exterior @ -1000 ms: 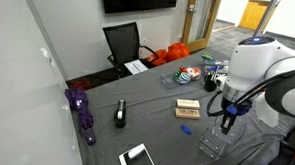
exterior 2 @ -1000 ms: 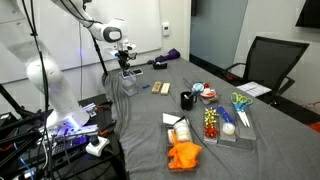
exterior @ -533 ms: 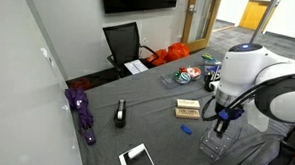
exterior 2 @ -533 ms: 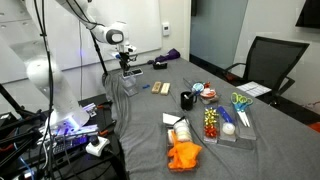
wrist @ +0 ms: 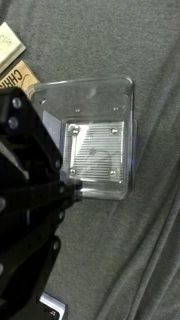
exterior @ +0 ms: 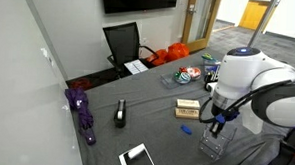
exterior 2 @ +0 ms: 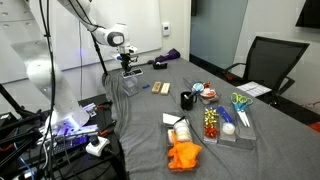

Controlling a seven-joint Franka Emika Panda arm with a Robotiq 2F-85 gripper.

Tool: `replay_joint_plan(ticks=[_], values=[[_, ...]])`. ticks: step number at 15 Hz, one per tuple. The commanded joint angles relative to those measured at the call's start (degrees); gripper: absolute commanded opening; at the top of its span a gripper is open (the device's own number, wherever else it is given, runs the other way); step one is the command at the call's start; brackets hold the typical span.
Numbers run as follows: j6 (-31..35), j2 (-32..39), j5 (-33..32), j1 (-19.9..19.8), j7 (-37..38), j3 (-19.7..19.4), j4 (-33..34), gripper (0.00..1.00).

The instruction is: Pick up the clear bowl on the right and place it inside the clear bowl on the left

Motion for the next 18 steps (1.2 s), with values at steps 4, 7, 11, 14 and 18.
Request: replay_joint_plan(ticks=[4,7,11,14,18], values=[[0.8,0.5,0.2,0.5,-0.3,0.3,0.0,0.01],[-0.1,0.0,0.0,0.3,0.0,0.0,0.0,0.01],[-0.1,0.0,0.0,0.3,0.0,0.1,0.0,0.05],[-0.1,0.0,0.0,0.3,0.0,0.1,0.0,0.05],[0.4,0.4,-1.6,0.8,1.3,0.4,-0.3,0.01]])
